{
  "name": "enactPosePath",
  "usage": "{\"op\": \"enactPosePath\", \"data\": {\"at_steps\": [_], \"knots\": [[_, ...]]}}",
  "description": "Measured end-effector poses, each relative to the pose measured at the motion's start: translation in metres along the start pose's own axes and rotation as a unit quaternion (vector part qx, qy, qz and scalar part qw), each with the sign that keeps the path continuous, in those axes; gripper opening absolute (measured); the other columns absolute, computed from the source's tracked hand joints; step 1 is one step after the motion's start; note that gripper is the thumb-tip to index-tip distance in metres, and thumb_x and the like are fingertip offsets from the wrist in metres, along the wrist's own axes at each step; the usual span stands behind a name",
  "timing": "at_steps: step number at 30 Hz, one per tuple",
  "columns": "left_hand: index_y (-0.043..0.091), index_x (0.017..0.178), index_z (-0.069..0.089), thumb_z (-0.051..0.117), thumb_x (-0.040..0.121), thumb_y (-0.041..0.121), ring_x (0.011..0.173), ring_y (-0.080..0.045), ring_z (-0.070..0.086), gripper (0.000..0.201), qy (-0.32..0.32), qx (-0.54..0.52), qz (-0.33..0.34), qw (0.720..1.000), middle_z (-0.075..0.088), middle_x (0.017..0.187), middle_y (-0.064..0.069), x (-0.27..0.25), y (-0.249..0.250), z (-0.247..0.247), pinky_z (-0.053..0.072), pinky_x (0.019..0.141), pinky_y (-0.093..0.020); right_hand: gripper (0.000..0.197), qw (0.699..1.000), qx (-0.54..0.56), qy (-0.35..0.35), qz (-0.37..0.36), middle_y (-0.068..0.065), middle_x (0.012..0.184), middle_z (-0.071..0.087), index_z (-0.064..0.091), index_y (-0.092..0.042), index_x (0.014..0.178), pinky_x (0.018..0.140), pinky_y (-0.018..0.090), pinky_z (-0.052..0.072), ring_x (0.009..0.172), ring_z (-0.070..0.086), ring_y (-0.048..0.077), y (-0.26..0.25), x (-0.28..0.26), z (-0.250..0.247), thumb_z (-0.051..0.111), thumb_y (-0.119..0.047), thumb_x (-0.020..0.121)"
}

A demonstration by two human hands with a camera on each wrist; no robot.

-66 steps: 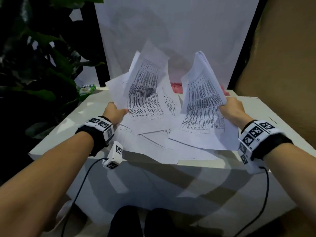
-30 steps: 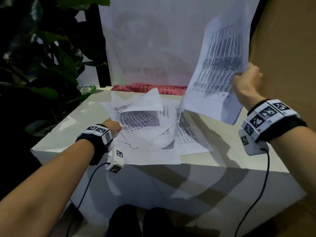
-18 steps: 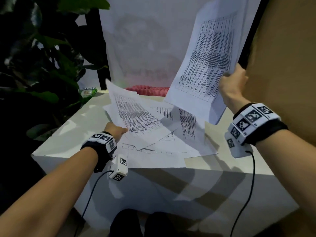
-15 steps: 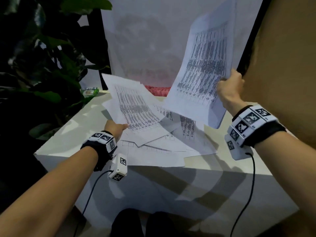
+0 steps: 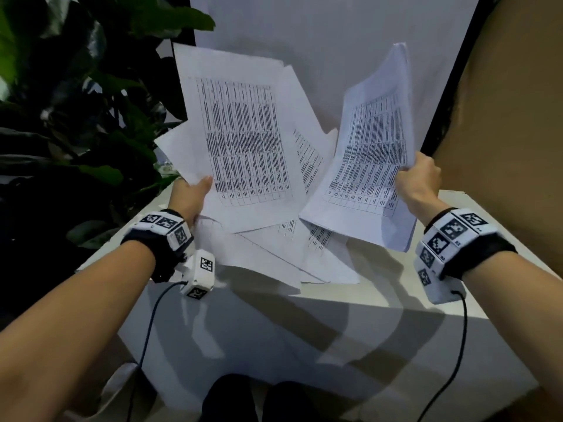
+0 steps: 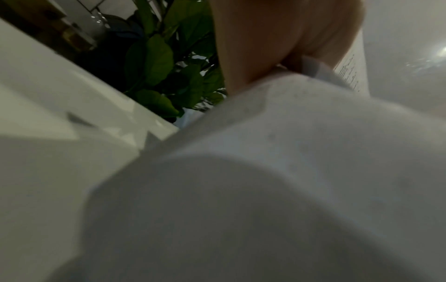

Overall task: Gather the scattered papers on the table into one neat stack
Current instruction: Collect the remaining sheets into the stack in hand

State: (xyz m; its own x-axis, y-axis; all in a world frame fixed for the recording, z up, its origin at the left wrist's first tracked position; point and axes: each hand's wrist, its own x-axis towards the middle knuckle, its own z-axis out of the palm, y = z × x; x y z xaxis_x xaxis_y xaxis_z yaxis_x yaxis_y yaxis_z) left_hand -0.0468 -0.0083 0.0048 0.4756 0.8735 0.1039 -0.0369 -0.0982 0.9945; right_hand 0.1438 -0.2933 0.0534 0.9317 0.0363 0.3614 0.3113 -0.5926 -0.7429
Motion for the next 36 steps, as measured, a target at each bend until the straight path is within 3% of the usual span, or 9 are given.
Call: {"op": "enactPosePath", "data": {"at_steps": [6,10,16,19,22,27,29,31,36], "knots": [[-0.002,0.128,0.048,0.059,0.090,0.023,0.093,-0.022,0.061,0.046,0.022,-0.015,0.011,1.000,0.061,0.117,-0.010,0.012,0.016,0.000,0.049,0.076,-0.030,0.029,1.000,-0.019,-0.022,-0.001,0.018,0.100,0.061,0.061,-0.004,0.108,0.075,0.034,0.047,0.084,0.051,0.029,0.008,0.003,-0.003,0.041,0.002,0.088],[-0.006,0.127,0.052,0.054,0.093,0.009,0.112,-0.029,0.059,0.037,0.041,-0.031,0.039,0.998,0.060,0.125,-0.017,0.015,0.018,0.001,0.047,0.091,-0.030,0.028,0.999,-0.026,-0.031,0.010,0.015,0.091,0.056,0.061,-0.003,0.108,0.071,0.030,0.043,0.082,0.052,0.029,0.016,0.006,-0.002,0.042,0.001,0.088],[-0.005,0.131,0.047,0.053,0.094,0.009,0.122,-0.029,0.053,0.040,0.083,-0.026,0.034,0.996,0.055,0.133,-0.016,0.013,0.003,-0.004,0.044,0.099,-0.031,0.029,0.998,-0.044,-0.028,0.034,0.014,0.092,0.056,0.062,-0.006,0.108,0.069,0.029,0.041,0.081,0.051,0.029,0.028,0.011,-0.004,0.042,0.000,0.088],[-0.006,0.129,0.049,0.052,0.094,0.008,0.121,-0.030,0.054,0.038,0.097,-0.022,0.021,0.995,0.055,0.133,-0.018,0.015,-0.007,-0.006,0.042,0.093,-0.028,0.030,0.997,-0.056,-0.016,0.051,0.017,0.100,0.061,0.061,-0.005,0.112,0.071,0.033,0.045,0.085,0.053,0.031,0.036,0.017,-0.006,0.044,-0.002,0.088],[-0.005,0.128,0.051,0.054,0.093,0.009,0.119,-0.031,0.056,0.038,0.106,-0.031,0.000,0.994,0.057,0.131,-0.017,0.024,-0.015,-0.012,0.045,0.096,-0.033,0.028,0.993,-0.092,0.000,0.069,0.023,0.115,0.060,0.058,-0.002,0.114,0.083,0.043,0.051,0.101,0.058,0.040,0.042,0.020,-0.014,0.047,-0.004,0.088],[-0.002,0.128,0.052,0.057,0.092,0.017,0.117,-0.030,0.058,0.041,0.123,-0.030,-0.026,0.992,0.059,0.129,-0.016,0.031,-0.018,-0.021,0.047,0.098,-0.037,0.026,0.987,-0.125,0.040,0.088,0.025,0.115,0.060,0.056,-0.001,0.113,0.088,0.049,0.051,0.104,0.057,0.042,0.054,0.022,-0.021,0.046,0.002,0.089],[-0.001,0.127,0.053,0.059,0.091,0.021,0.111,-0.028,0.060,0.043,0.123,-0.034,-0.039,0.991,0.061,0.124,-0.013,0.033,-0.021,-0.022,0.050,0.091,-0.034,0.028,0.987,-0.117,0.049,0.099,0.025,0.115,0.060,0.055,-0.001,0.114,0.089,0.049,0.050,0.105,0.057,0.041,0.056,0.023,-0.019,0.046,0.003,0.089],[0.000,0.127,0.053,0.058,0.091,0.024,0.099,-0.023,0.059,0.044,0.117,-0.031,-0.045,0.992,0.061,0.118,-0.008,0.032,-0.022,-0.020,0.049,0.079,-0.026,0.029,0.990,-0.092,0.037,0.102,0.024,0.116,0.060,0.056,-0.001,0.116,0.089,0.045,0.050,0.105,0.056,0.041,0.055,0.022,-0.019,0.047,-0.001,0.088],[-0.003,0.128,0.051,0.058,0.092,0.019,0.110,-0.024,0.059,0.043,0.077,-0.055,-0.065,0.993,0.060,0.122,-0.009,0.024,-0.021,-0.003,0.048,0.095,-0.034,0.034,0.969,0.155,-0.101,0.164,0.010,0.086,0.052,0.052,-0.002,0.123,0.059,0.020,0.045,0.083,0.052,0.025,0.042,0.031,-0.009,0.047,0.000,0.089]]}}
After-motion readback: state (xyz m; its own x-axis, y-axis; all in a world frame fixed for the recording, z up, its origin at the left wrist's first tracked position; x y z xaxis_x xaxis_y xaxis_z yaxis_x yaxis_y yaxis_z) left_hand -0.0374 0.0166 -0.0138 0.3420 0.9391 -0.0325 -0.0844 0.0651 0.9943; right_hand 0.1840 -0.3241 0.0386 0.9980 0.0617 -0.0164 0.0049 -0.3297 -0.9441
